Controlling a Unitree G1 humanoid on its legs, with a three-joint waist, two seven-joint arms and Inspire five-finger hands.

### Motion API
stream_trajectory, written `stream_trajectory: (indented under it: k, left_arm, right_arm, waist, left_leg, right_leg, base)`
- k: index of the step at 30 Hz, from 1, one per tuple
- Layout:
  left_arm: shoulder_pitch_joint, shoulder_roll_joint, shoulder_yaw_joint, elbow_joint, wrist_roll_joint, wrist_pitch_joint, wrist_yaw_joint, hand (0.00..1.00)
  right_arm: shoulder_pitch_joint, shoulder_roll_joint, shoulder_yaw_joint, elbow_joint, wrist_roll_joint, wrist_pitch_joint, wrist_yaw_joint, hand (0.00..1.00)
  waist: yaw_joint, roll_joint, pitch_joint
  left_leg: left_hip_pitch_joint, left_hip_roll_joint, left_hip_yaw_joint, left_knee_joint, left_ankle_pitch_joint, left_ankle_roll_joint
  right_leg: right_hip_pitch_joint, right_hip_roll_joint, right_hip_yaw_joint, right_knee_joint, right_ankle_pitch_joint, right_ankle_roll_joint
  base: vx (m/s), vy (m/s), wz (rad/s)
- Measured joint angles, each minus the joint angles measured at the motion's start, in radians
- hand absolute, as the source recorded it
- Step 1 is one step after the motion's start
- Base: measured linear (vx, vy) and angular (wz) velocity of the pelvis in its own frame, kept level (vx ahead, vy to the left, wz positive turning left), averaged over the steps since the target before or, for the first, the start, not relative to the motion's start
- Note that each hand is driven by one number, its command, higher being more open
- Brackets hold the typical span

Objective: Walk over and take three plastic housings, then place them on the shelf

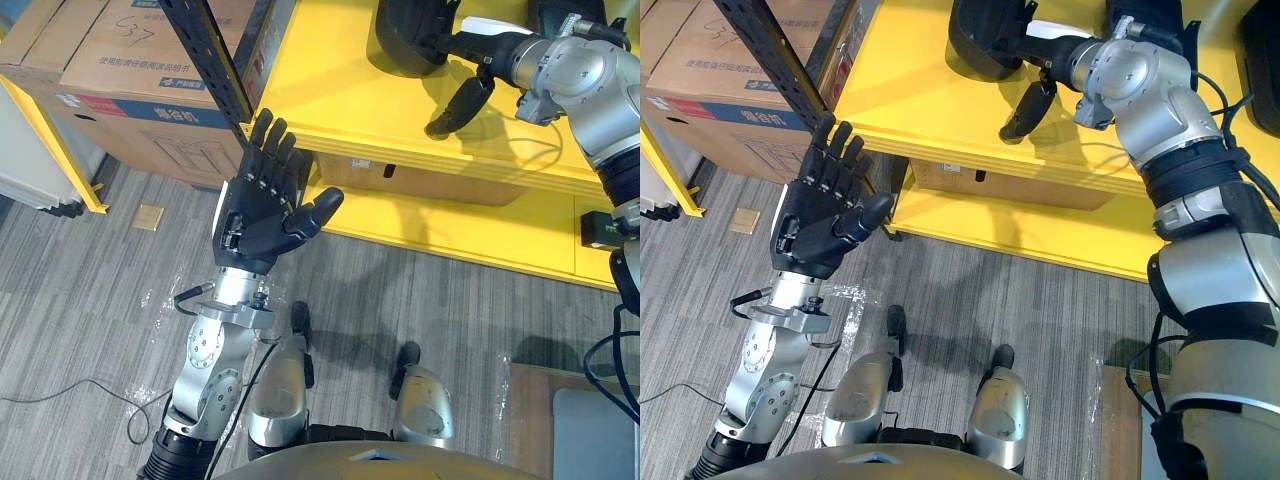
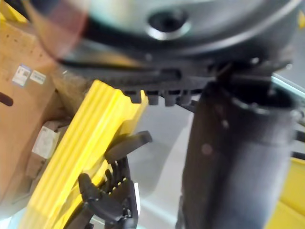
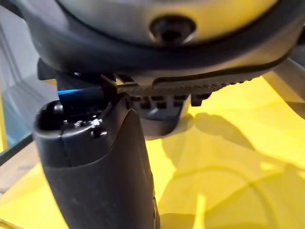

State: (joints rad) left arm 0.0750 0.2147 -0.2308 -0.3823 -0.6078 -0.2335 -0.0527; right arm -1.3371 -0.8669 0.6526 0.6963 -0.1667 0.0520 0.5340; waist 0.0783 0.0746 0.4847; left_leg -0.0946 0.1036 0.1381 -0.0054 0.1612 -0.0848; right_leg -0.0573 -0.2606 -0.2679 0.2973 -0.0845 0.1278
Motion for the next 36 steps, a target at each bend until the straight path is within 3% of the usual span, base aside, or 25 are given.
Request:
stream_trajectory:
  k: [9,16,27,32,36]
  left_arm:
    - [-0.001,0.002,0.005,0.000,0.000,0.004,0.000,1.00]
    - [-0.001,0.002,0.005,0.000,0.000,0.004,-0.001,1.00]
    - [-0.001,0.000,-0.007,0.000,0.000,0.004,-0.017,1.00]
    - [0.003,-0.002,-0.011,0.001,0.000,0.003,-0.031,1.00]
    - [0.016,-0.002,-0.029,0.007,0.000,0.003,-0.044,1.00]
  right_arm:
    - [0.050,0.001,-0.026,-0.035,-0.013,-0.006,-0.023,1.00]
    - [0.062,0.006,-0.019,-0.036,-0.018,-0.059,-0.092,1.00]
    - [0.017,0.006,0.001,-0.046,-0.103,-0.156,-0.252,1.00]
    - [-0.019,0.006,-0.020,-0.133,-0.102,-0.155,-0.359,1.00]
    - [-0.004,0.006,-0.115,-0.244,-0.098,-0.141,-0.452,1.00]
  waist:
    - [0.001,0.000,0.000]
    - [0.001,0.000,0.000]
    - [0.004,-0.002,-0.003]
    - [0.001,-0.001,-0.011]
    - [0.000,-0.001,-0.064]
  left_leg:
    - [0.009,0.006,0.004,0.000,0.000,0.000]
    - [0.012,0.012,0.005,0.000,0.000,-0.001]
    - [0.018,0.012,0.002,-0.018,0.008,-0.002]
    - [0.043,0.012,0.002,-0.040,0.018,0.003]
    - [0.053,0.010,0.003,-0.076,0.030,0.002]
  right_leg:
    - [0.005,0.004,0.001,0.000,-0.006,-0.010]
    - [0.006,0.011,0.002,0.000,-0.006,-0.009]
    - [0.009,0.014,-0.001,-0.001,-0.003,-0.004]
    - [0.028,0.015,-0.002,-0.005,-0.006,0.000]
    - [0.032,0.019,-0.004,-0.024,-0.005,0.002]
  base:
    - [0.00,0.000,0.00]
    - [0.00,0.000,0.00]
    - [0.00,0.000,0.00]
    - [0.00,0.000,0.00]
    - [0.04,-0.017,0.02]
